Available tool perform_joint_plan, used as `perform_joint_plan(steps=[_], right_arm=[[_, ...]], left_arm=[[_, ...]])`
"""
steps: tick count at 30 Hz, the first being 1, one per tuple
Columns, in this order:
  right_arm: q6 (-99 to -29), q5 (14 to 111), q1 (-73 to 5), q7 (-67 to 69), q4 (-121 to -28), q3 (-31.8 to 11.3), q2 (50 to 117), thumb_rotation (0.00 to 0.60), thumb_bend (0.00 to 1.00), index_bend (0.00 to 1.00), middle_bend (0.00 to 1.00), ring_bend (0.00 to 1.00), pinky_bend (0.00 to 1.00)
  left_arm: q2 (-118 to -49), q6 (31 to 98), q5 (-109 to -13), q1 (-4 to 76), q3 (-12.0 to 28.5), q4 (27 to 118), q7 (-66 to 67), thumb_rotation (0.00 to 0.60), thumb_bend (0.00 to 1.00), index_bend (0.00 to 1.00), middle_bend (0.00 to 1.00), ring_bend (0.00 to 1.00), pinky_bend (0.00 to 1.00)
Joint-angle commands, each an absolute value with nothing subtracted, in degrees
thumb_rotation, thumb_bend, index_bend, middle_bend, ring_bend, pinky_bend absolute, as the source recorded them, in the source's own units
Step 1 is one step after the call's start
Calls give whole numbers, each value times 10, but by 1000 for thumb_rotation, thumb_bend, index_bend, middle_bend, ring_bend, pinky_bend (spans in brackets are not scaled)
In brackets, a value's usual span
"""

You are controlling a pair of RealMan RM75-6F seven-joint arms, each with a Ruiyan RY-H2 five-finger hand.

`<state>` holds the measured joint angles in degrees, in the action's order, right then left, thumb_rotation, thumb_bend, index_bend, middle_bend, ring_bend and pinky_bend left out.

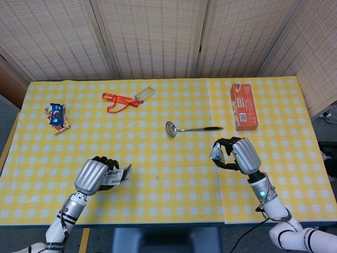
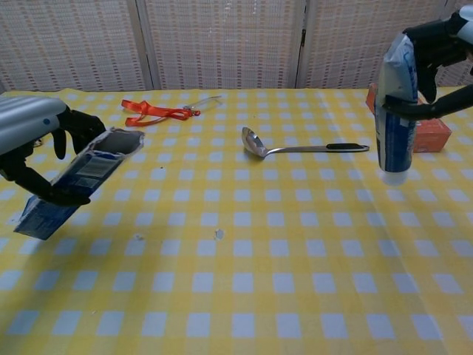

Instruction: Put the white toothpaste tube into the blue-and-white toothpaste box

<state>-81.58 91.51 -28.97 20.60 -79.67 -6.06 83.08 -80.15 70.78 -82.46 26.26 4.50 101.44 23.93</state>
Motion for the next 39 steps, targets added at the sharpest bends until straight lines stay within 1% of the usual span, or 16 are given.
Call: perform_joint_plan(steps=[1,5,8,12,15,21,26,33,39], right_arm=[[-814,917,-299,311,-804,-80,842,600,387,832,743,718,643],[-810,901,-308,449,-810,-101,857,600,388,832,743,719,643],[-803,895,-315,532,-834,-115,842,600,387,832,743,720,643],[-806,904,-321,593,-875,-125,822,600,386,832,743,719,643],[-800,910,-329,624,-902,-128,820,600,387,832,743,718,643],[-780,909,-350,660,-932,-139,825,600,387,832,743,717,643],[-770,905,-365,656,-935,-146,838,600,387,832,743,717,643],[-759,898,-377,639,-936,-152,847,600,387,832,742,716,643],[-745,885,-387,621,-934,-157,855,600,387,832,743,716,643]], left_arm=[[-815,725,-845,261,54,1036,168,600,201,490,574,458,501],[-817,713,-850,266,51,1059,132,600,202,490,574,460,508],[-820,712,-850,266,47,1059,138,600,201,490,574,463,519],[-827,705,-841,266,45,1058,131,600,201,491,578,468,521],[-840,693,-837,272,46,1054,108,600,200,493,583,472,525],[-873,678,-840,285,50,1034,68,600,196,496,583,472,525],[-885,656,-823,299,63,1035,31,600,197,498,583,472,525],[-891,640,-805,313,74,1030,30,600,196,498,583,472,525],[-894,643,-802,317,78,1034,36,600,196,498,583,472,525]])
